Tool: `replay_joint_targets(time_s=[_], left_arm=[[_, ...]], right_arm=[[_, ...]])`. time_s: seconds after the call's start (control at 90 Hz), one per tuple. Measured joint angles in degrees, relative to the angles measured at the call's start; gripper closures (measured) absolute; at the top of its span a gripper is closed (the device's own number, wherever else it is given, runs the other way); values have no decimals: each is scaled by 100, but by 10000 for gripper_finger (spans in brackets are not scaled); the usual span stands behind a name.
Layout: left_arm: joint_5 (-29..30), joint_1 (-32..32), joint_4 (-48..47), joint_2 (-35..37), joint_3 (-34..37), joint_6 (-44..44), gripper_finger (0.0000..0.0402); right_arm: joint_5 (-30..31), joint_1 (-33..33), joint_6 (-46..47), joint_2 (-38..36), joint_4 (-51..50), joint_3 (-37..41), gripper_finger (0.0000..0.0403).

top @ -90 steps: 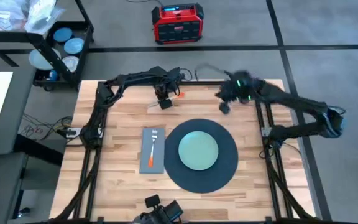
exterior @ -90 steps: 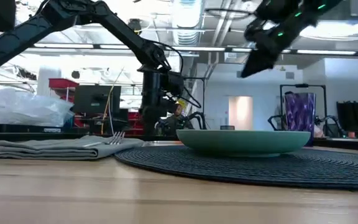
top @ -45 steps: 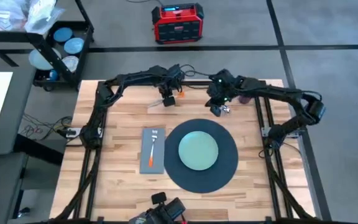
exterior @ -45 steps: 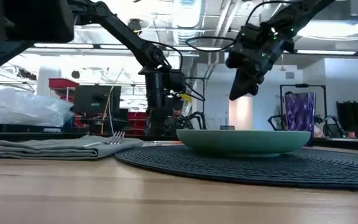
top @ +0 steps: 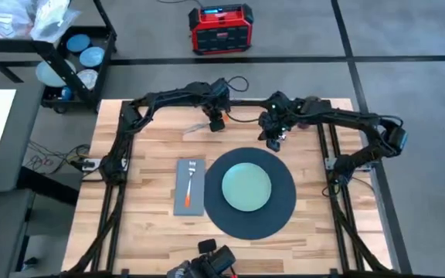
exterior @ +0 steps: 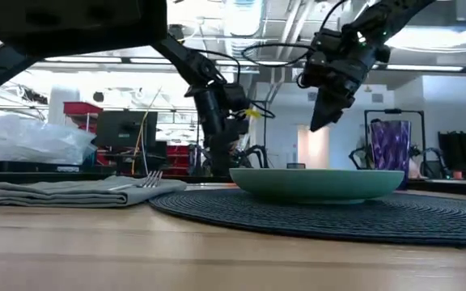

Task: Set table place
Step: Put the orange knife on the blue placemat

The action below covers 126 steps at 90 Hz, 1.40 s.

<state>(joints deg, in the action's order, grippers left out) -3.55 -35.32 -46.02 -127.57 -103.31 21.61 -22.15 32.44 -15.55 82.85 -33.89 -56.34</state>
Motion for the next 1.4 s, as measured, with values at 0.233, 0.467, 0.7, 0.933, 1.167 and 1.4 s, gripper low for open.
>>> replay_joint_targets(time_s=[0.233,0.467,0.7,0.933,1.167,1.4], left_arm=[[14,-28,45,0,0,-171,336],[724,177,-569,-9,-177,94,333],[670,429,-1393,-804,-1284,-316,334],[894,214,-1684,-1134,-2141,-707,362],[141,155,-1632,-1121,-2624,-690,392],[-123,205,-1547,-1123,-2271,-554,366]], right_arm=[[-4,-65,2,-1,-19,0,350],[-28,-96,5,-2,-43,0,350],[398,-68,132,-2,360,-12,350],[1348,271,334,-48,-262,-42,396],[838,162,71,-48,-540,-42,390],[485,49,41,-48,-611,-44,382]])
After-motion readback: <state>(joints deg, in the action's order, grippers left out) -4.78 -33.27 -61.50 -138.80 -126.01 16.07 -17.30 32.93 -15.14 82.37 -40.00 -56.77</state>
